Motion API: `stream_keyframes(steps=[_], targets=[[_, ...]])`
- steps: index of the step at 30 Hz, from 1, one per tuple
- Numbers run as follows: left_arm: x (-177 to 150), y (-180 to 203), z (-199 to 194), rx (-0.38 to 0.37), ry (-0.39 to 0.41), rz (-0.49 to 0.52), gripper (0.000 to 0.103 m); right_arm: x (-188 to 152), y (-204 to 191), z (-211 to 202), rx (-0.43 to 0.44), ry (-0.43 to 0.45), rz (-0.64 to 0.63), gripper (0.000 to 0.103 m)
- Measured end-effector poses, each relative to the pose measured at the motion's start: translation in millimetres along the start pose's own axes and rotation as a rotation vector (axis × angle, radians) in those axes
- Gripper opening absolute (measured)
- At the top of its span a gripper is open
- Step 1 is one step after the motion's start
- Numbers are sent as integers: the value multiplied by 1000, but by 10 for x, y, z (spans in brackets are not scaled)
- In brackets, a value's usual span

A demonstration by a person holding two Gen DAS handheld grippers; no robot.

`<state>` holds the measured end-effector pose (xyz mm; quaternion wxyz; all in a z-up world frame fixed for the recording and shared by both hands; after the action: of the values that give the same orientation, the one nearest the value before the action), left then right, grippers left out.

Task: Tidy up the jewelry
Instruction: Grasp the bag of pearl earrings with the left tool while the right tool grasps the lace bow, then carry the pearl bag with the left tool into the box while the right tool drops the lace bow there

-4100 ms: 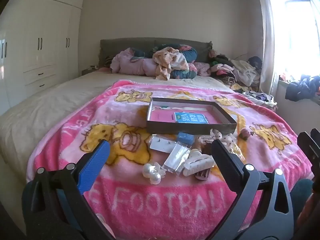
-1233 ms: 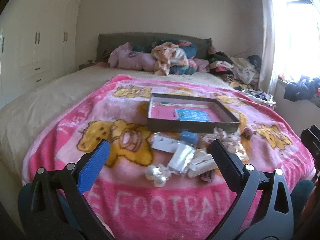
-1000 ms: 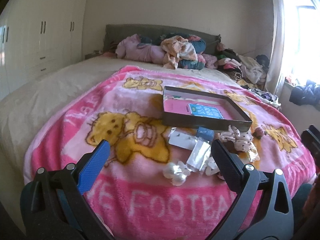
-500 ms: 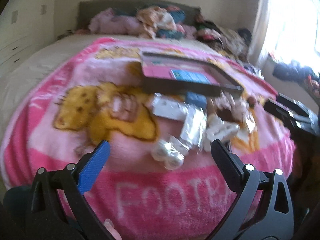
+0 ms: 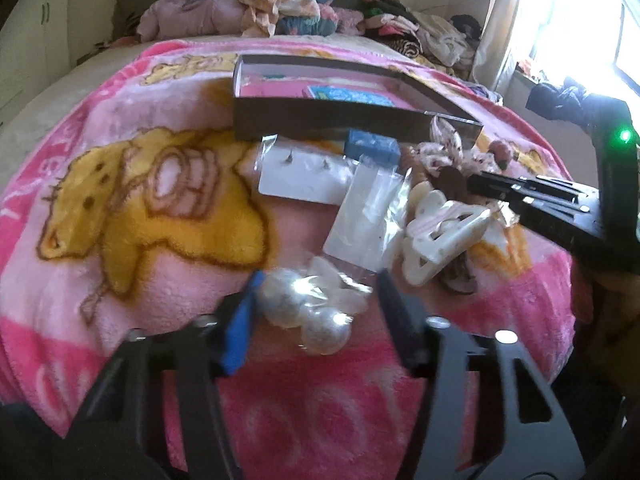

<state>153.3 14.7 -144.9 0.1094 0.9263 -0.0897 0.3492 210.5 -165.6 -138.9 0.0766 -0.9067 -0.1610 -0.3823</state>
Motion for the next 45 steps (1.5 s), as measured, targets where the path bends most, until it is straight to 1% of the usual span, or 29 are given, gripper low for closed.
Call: stream_keyframes(steps=[2, 4, 8, 12, 14, 18, 23, 30, 33, 36, 39, 41, 45], targets=[[-4, -14, -8, -15, -1, -14, 37, 27, 28, -46, 20, 16, 23, 4], [21, -47, -51, -10, 5, -21, 37, 62, 60, -112, 34, 36, 38, 4], [76, -56, -196, -8, 39, -35, 37, 152, 121, -262, 48, 80, 56, 4], [183, -38, -268, -19, 55, -37, 37, 218, 202, -434, 47, 112, 83, 3], [277, 3, -251, -28, 57, -25, 37, 249, 257, -520, 48, 128, 101, 3], [504, 120, -130, -49, 57, 9, 37, 329, 419, -664, 9, 160, 126, 4], [808, 325, 28, -74, 80, 47, 37, 400, 645, -823, -36, 189, 156, 3], [1218, 547, 171, -76, 120, 81, 37, 477, 907, -1012, -64, 227, 175, 4], [1361, 562, 286, -66, 118, 88, 37, 523, 971, -1035, -71, 235, 184, 4], [1471, 544, 377, -54, 121, 88, 37, 610, 1024, -1000, -58, 234, 201, 4], [1567, 497, 487, -44, 116, 85, 37, 726, 1029, -926, -64, 243, 178, 4], [1628, 443, 579, -30, 103, 78, 37, 801, 1054, -845, -68, 239, 180, 4], [1747, 312, 797, -6, 65, 83, 37, 935, 1141, -636, -55, 219, 229, 4]])
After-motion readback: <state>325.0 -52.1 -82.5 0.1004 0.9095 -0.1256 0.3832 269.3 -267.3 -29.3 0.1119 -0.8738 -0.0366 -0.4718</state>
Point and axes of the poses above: each gripper's, at about its wrist camera, not at the fingertips, and z roughly the way its jaws point, y to its right, x to its top, the point moved 6 cm from there along z, roughly the way its jaws point
